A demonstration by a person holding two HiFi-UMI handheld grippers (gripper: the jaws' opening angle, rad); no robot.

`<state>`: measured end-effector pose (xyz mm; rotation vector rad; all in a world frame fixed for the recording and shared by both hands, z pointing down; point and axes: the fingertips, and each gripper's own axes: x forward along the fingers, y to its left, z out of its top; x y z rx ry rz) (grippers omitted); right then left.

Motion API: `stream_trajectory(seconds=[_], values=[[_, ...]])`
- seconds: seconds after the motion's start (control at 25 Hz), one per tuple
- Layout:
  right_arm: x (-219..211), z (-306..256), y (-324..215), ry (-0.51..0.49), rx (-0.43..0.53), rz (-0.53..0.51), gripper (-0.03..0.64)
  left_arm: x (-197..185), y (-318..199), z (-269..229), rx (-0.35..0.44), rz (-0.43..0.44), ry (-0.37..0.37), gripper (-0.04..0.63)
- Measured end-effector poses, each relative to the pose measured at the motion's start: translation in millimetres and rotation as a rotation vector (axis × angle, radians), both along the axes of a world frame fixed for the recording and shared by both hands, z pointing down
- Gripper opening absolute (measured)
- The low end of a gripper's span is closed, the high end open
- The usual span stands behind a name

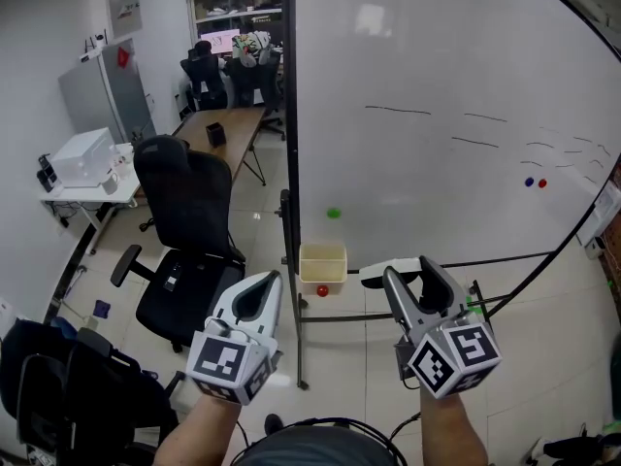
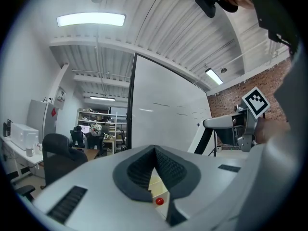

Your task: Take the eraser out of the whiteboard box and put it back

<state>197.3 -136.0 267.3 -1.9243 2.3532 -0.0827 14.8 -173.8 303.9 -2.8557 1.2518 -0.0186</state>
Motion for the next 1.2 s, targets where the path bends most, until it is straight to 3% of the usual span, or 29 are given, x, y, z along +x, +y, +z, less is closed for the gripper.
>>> stream_trajectory(seconds=[0.4,0.64,1.2], values=[[-12.5,-2.8,-6.6,0.004,0.001,0.004,0.272,-6.9,-8.0,7.5,-0.029,0.018,0.017,0.029],[-19.9,-0.4,-16.4,0.014,-0.006,0.008,0.271,-22.1,-17.7,8.9,-0.032,-0.023,0.026,0.029],[-49.9,47.8,-79.3,0.036,-0.107,-0.021,0.271,-41.2,-46.4,30.1,-0.039,-0.026,-0.011,0.029]])
